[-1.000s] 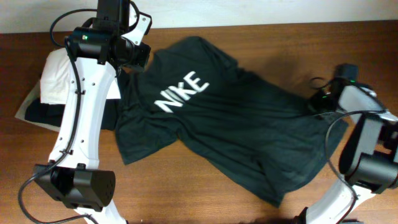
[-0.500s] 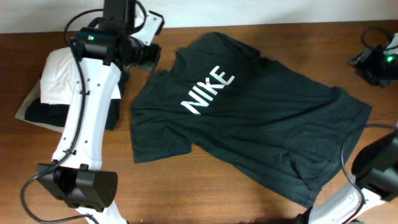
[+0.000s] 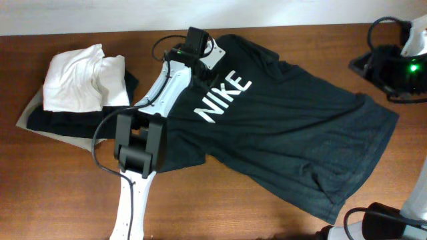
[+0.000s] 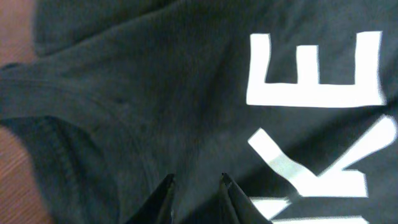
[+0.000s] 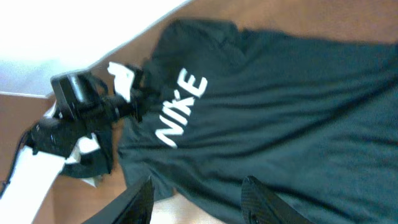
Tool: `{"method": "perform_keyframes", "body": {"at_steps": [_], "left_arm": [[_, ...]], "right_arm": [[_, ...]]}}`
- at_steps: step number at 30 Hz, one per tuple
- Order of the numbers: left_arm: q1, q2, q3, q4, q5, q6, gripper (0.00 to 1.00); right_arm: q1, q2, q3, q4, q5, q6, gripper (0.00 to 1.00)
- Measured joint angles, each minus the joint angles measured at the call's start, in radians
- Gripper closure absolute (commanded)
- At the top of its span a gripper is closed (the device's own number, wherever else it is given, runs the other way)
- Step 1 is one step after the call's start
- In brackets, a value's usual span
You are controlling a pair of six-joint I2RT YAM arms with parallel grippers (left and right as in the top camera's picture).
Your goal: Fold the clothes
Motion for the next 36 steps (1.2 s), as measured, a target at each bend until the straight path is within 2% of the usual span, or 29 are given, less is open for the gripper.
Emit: {"method": "perform_keyframes", "body": {"at_steps": [2, 9, 14, 15, 19, 22, 24, 25, 26, 30, 36], "left_arm": [[0.001, 0.038, 0.0, 0.009, -0.024, 0.004, 0.93], [0.053, 0.051, 0.004, 0.013, -0.156, -0.002, 0.96], [0.186, 0.073, 0.072, -0.066, -0.221, -0.032, 0.97], [0.21, 0.087, 0.115, -0.116, -0.232, -0.038, 0.96], [0.246, 0.117, 0.333, -0.276, -0.234, -0.072, 0.78], [0.231, 0.116, 0.601, -0.431, -0.204, -0.097, 0.68], [0.222, 0.112, 0.748, -0.505, -0.189, -0.103, 0.66], [0.219, 0.105, 0.807, -0.548, -0.18, -0.103, 0.66], [0.218, 0.095, 0.843, -0.578, -0.174, -0.104, 0.66], [0.218, 0.003, 0.895, -0.681, -0.167, -0.105, 0.64], [0.203, -0.232, 0.902, -0.796, -0.167, -0.11, 0.6]], "right_arm": [[0.018, 0.0, 0.0, -0.047, 0.057, -0.008, 0.5], [0.022, 0.0, -0.029, -0.07, 0.167, -0.018, 0.48], [0.022, 0.0, -0.222, -0.004, 0.233, -0.002, 0.44], [0.021, 0.0, -0.296, 0.047, 0.265, 0.016, 0.44], [0.021, 0.012, -0.565, 0.241, 0.323, 0.054, 0.41], [0.021, 0.016, -0.745, 0.355, 0.342, 0.085, 0.39], [0.015, 0.015, -0.85, 0.462, 0.36, 0.113, 0.55], [0.01, 0.015, -0.899, 0.527, 0.366, 0.129, 0.69], [0.003, 0.017, -0.936, 0.575, 0.371, 0.15, 0.79], [-0.014, 0.054, -1.03, 0.76, 0.381, 0.213, 0.83], [-0.027, 0.22, -1.017, 0.919, 0.372, 0.311, 0.93]]}}
